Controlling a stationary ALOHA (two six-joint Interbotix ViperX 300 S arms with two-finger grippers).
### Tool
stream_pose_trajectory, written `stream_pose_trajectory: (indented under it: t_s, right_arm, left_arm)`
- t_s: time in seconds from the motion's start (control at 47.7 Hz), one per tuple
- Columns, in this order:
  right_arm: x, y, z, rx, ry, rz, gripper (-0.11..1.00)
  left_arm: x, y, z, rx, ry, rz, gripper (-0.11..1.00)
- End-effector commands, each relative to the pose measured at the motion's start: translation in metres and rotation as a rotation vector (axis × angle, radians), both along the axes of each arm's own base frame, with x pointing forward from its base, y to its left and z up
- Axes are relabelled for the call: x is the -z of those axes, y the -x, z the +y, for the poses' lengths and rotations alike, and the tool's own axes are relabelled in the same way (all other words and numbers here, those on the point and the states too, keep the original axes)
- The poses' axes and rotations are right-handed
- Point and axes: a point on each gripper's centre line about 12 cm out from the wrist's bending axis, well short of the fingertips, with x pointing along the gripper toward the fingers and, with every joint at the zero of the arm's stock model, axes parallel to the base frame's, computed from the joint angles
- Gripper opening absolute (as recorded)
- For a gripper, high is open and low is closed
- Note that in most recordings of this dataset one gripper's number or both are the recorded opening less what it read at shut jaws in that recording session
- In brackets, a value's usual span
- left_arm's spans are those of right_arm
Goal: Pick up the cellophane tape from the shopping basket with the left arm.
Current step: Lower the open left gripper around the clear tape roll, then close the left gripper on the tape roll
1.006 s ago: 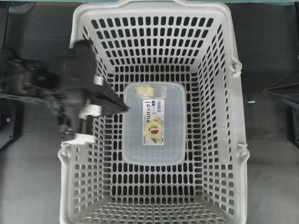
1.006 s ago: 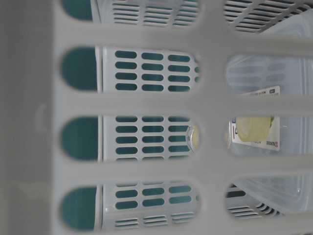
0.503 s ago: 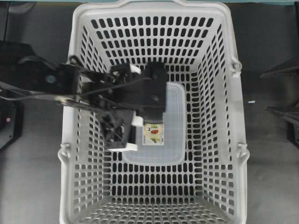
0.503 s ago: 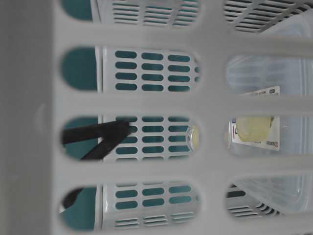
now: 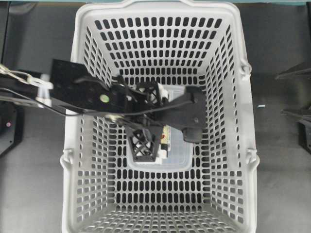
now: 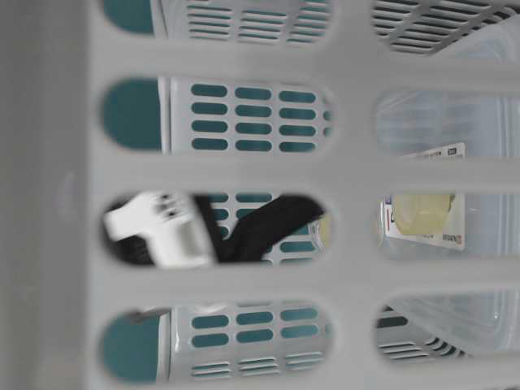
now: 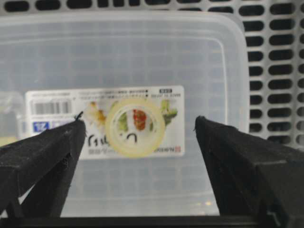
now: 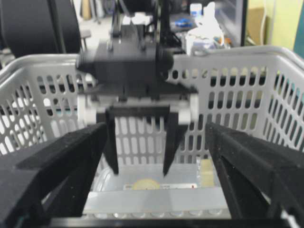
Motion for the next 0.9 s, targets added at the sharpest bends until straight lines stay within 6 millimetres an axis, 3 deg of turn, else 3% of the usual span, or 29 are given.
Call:
stream_pose_trajectory:
  t_s: [0.0,0.482,0.881]
  right_arm:
    - [-0.004,-0.001,-0.001,0.003,-0.006,-0.012,0.8]
    - [-0.002,-0.001,0.0,0.0,-0.022,-0.007,0.8]
    - [-0.001,-0.001,0.0,0.0,-0.022,-0.004,0.8]
  left_arm:
    - [-0.001,-0.005,-0.002,0.008,-0.004,-0.008,0.9]
    - [0.031,0.004,0.005,-0.003,-0.011,0.072,0.9]
    - [0.04,0.003,0.007,-0.002,-0.01,0.055,0.83]
